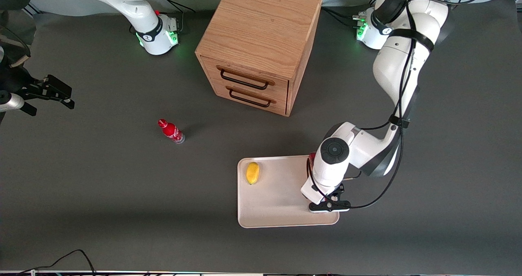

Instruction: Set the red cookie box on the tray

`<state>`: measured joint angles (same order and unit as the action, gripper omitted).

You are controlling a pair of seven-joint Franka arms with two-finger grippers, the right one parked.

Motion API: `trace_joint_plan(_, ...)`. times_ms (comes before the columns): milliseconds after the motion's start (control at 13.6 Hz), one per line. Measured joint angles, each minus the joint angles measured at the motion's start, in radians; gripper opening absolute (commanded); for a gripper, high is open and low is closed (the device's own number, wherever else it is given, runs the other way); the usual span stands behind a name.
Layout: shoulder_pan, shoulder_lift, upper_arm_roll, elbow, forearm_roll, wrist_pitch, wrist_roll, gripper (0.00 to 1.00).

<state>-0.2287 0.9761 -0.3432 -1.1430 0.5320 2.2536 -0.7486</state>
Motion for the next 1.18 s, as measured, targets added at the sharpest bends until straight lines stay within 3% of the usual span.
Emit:
trace_joint_plan(295,0.011,-0.021,0.006,0.015,0.002,-0.027,0.002,1.00)
trace_joint_plan(516,0.073,-0.134,-0.042,0.014,-0.030,-0.196,0.045,1.00)
trace_joint_plan(663,0.166,-0.248,-0.106,0.013,-0.111,-0.369,0.182,1.00)
trace_joint_plan(884,0.319,-0.419,-0.128,-0.019,-0.256,-0.562,0.458,1.00)
trace_joint_plan(1179,0.467,-0.595,-0.133,-0.146,-0.346,-0.653,0.695,1.00)
